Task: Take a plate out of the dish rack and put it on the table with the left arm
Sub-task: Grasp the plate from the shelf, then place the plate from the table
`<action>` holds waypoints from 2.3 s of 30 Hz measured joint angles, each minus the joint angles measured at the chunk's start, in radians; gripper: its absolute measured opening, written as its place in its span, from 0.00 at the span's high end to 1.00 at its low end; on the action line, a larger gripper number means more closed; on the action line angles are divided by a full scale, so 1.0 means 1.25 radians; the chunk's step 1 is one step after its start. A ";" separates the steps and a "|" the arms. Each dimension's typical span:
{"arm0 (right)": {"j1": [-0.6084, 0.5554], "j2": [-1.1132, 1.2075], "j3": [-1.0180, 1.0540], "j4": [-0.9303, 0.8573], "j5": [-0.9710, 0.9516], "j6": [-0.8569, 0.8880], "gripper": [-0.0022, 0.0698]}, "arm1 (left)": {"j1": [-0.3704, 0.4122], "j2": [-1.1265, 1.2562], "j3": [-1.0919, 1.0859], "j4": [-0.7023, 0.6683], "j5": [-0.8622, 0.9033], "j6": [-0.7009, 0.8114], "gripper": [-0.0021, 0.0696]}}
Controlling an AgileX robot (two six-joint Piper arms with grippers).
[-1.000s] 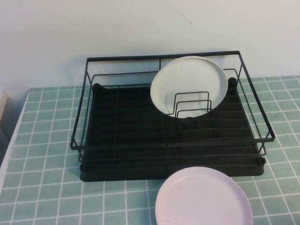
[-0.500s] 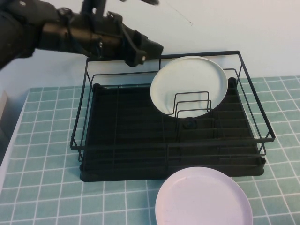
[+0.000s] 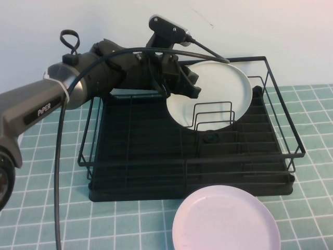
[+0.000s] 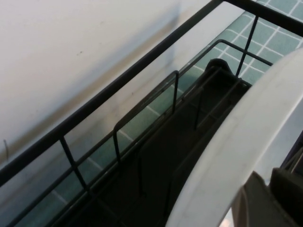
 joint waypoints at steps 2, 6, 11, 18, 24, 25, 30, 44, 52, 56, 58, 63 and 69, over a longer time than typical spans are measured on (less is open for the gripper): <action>0.000 0.000 0.000 0.000 0.000 0.000 0.97 | 0.000 0.000 0.000 0.000 -0.009 0.001 0.91; 0.000 0.000 0.000 0.000 0.000 0.000 0.97 | 0.000 0.000 0.000 0.000 -0.011 0.003 0.96; 0.000 0.000 0.000 0.000 0.000 0.000 0.97 | 0.000 -0.003 0.000 0.006 -0.002 0.003 0.95; 0.000 0.000 0.000 0.000 0.000 0.000 0.97 | 0.000 -0.027 -0.002 0.030 0.009 0.007 0.63; 0.000 0.000 0.000 0.000 0.000 0.000 0.97 | 0.000 -0.025 -0.007 0.027 -0.063 -0.003 0.49; 0.000 0.000 0.000 0.000 0.000 0.000 0.97 | 0.000 -0.020 -0.007 0.023 -0.078 -0.004 0.48; 0.000 0.000 0.000 0.000 0.000 0.000 0.97 | 0.000 0.008 -0.007 -0.035 -0.104 -0.004 0.47; 0.000 0.000 0.000 0.000 0.000 0.000 0.97 | 0.003 0.058 -0.012 -0.051 -0.090 0.001 0.81; 0.000 0.000 0.000 0.000 0.000 0.000 0.97 | 0.034 -0.050 -0.012 -0.024 -0.040 -0.007 0.88; 0.000 0.000 0.000 0.000 0.000 0.000 0.97 | 0.047 -0.169 -0.013 -0.001 -0.014 -0.020 0.89; 0.000 0.000 0.000 0.000 0.000 0.000 0.97 | 0.050 -0.227 -0.013 0.012 0.025 -0.026 0.89; 0.000 0.000 0.000 0.000 0.000 0.000 0.97 | 0.052 -0.351 -0.015 0.125 0.195 -0.182 0.89; 0.000 0.000 0.000 0.000 0.000 0.000 0.97 | 0.052 -0.382 -0.015 0.281 0.521 -0.445 0.89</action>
